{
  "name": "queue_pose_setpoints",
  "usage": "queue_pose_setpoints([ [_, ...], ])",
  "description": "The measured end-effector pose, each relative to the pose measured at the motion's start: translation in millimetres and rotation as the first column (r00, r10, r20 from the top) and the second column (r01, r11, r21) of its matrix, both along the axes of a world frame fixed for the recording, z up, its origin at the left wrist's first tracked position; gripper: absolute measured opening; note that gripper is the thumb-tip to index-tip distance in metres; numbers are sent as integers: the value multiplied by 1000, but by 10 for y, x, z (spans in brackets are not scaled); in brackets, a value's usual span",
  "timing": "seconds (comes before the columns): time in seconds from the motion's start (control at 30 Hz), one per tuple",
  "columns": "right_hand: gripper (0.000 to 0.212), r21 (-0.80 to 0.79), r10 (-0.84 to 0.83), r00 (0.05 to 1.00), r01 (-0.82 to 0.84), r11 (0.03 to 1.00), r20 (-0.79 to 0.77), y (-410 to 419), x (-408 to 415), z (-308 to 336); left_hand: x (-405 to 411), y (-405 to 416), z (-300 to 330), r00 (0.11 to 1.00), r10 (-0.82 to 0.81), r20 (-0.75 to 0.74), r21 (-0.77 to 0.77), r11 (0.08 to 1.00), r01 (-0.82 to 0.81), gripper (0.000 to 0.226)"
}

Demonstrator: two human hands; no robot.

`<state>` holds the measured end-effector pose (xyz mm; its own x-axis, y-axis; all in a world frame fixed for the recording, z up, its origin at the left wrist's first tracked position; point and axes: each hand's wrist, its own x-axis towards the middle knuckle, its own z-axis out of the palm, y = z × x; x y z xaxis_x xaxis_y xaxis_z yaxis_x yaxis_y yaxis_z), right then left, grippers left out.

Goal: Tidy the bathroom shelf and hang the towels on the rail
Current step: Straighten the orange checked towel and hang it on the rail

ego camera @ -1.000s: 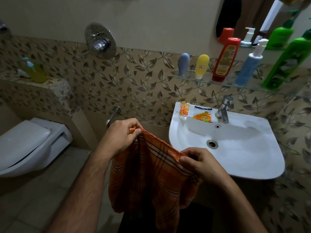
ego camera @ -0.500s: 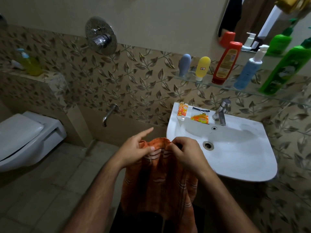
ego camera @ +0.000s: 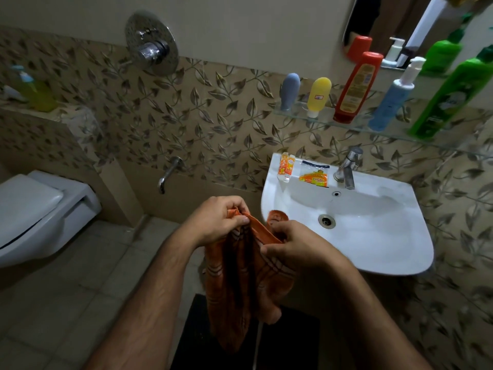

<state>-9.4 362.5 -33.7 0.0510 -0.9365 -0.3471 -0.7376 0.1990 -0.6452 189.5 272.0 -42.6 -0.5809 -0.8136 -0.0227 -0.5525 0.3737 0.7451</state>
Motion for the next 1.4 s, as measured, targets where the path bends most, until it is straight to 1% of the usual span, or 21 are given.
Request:
queue_pose_setpoints([
  [0.1,14,43,-12,1000,12,999,1,48,-86,14,78,-53,97,997,32,75,-79,997,-26,18],
  [0.27,13,57,-100,994,98,994,41,66,-99,28,187,-69,146,993,76,92,-111,992,-65,18],
  [0.37,5,14,-182,982,182,983,56,75,-52,26,239,-65,143,988,98,122,-120,989,-83,20],
  [0.47,6,-81,-267,963,269,960,31,111,-27,52,284,-54,114,984,111,141,-126,988,-93,21],
  [0.53,10,-139,-296,951,306,942,92,132,-21,75,301,-39,92,981,122,149,-133,986,-102,18],
  [0.63,12,-211,-292,939,327,921,182,170,4,111,314,-22,63,978,149,148,-161,979,-125,14],
  [0.73,10,-235,-292,931,341,910,220,202,23,134,311,-12,32,972,196,130,-187,968,-170,14],
  [0.8,10,-219,-323,927,361,906,193,200,22,138,308,-2,11,970,211,117,-194,963,-186,17],
  [0.83,11,-218,-352,924,378,900,151,189,17,128,303,7,3,971,211,113,-199,962,-186,18],
  [0.93,14,-269,-414,909,385,883,-57,160,13,102,258,34,5,976,192,102,-199,965,-169,15],
  [1.0,12,-290,-394,906,339,895,-157,163,10,101,225,35,12,978,178,108,-198,968,-155,14],
  [1.03,15,-286,-373,909,313,906,-185,165,2,99,220,28,9,979,174,110,-200,968,-150,15],
  [1.1,19,-249,-328,927,279,928,-183,170,-36,99,218,22,12,979,172,108,-199,969,-149,17],
  [1.2,10,-154,-260,954,237,959,-147,162,-100,99,224,-3,10,976,184,115,-178,971,-162,16],
  [1.3,7,-99,-188,960,171,980,-207,155,-156,88,251,-45,6,971,199,132,-143,973,-180,14],
  [1.4,20,-67,-173,957,162,984,-231,164,-233,82,306,-103,8,964,224,143,-122,971,-207,15],
])
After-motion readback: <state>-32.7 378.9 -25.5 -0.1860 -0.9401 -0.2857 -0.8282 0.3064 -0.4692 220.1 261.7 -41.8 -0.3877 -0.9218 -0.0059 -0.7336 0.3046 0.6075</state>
